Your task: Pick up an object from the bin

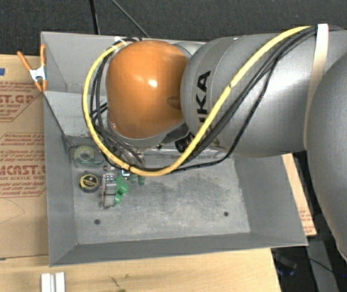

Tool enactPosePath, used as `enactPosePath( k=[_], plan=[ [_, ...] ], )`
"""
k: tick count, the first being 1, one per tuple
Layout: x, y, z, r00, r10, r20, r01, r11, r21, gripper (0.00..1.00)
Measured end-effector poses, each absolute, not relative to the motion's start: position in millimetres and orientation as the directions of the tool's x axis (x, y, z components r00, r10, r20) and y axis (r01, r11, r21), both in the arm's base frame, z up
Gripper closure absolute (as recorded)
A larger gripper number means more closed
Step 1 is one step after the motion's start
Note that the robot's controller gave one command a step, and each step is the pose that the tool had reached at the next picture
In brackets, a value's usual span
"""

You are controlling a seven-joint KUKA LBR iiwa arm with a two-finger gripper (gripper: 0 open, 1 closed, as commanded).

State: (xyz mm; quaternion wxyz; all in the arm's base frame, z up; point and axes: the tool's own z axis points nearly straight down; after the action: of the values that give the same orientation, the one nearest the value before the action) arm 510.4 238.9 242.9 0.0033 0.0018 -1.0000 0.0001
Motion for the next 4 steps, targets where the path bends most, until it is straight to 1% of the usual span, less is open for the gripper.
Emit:
enactPosePath(
  k=[1, 2, 3, 4],
  plan=[
    [570.9, 211.3, 105.7, -0.993, -0.118, 0.005, -0.118, 0.993, -0.001, 0.0],
    [581.7, 187.5, 72.7, -0.862, -0.506, -0.003, -0.506, 0.862, 0.002, 0.0],
    [581.7, 187.7, 72.7, -0.863, -0.506, -0.003, -0.506, 0.863, 0.003, 1.0],
    [550.3, 196.0, 207.9, -0.878, -0.479, -0.01, -0.479, 0.878, -0.001, 1.0]
  ],
)
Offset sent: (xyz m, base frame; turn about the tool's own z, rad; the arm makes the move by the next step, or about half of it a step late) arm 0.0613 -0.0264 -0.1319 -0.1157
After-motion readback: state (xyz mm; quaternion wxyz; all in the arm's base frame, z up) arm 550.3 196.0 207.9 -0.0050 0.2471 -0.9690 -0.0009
